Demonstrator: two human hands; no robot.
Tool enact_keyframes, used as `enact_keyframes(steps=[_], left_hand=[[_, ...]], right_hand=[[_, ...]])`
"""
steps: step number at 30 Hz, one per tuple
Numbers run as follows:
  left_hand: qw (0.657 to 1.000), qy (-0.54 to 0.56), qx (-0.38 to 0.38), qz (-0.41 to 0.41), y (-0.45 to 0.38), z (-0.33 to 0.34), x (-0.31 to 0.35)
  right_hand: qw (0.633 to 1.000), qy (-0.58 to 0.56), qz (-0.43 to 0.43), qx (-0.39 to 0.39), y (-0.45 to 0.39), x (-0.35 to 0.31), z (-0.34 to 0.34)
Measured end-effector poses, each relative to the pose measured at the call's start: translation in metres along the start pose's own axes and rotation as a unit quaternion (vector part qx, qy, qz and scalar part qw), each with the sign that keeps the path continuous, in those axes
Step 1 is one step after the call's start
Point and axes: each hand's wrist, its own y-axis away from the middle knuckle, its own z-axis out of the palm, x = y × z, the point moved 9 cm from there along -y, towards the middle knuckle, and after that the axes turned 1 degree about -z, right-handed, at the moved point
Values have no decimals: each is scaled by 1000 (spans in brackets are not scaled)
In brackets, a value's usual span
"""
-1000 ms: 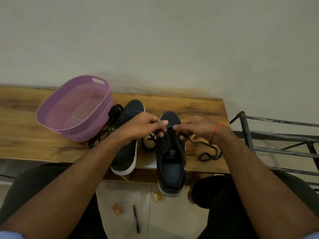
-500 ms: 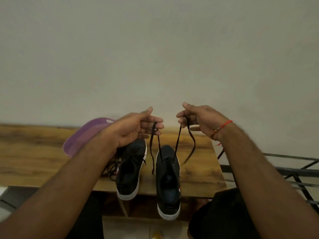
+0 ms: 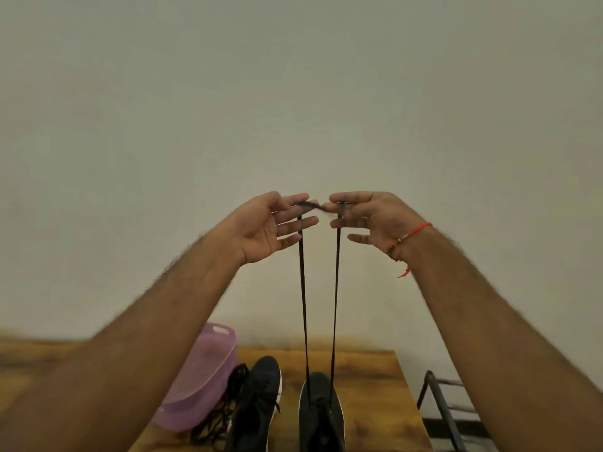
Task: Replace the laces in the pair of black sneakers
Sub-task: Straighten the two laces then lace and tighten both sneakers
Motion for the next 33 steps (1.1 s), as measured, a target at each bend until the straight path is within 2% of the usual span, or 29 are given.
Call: enact_keyframes(steps=[3, 7, 9, 13, 20, 26, 33], left_hand=[[999, -18, 12, 35, 2, 8, 28], [990, -88, 70, 85, 4, 12, 53], [975, -148, 122, 113, 6, 10, 60], [941, -214, 191, 177, 6, 11, 71], [922, -210, 219, 241, 3, 15, 90], [916, -177, 244, 266, -4, 9, 95], [854, -319, 290, 290, -1, 17, 116]], right_hand=[[999, 6, -42, 19, -1, -28, -4], [989, 40, -102, 99, -1, -61, -14], [980, 67, -125, 137, -3, -69, -18], [973, 98, -145, 148, -11, -71, -16], [949, 85, -198, 231, -15, -86, -35], [953, 85, -189, 223, -26, -85, -35], [941, 160, -181, 237, -26, -97, -30]])
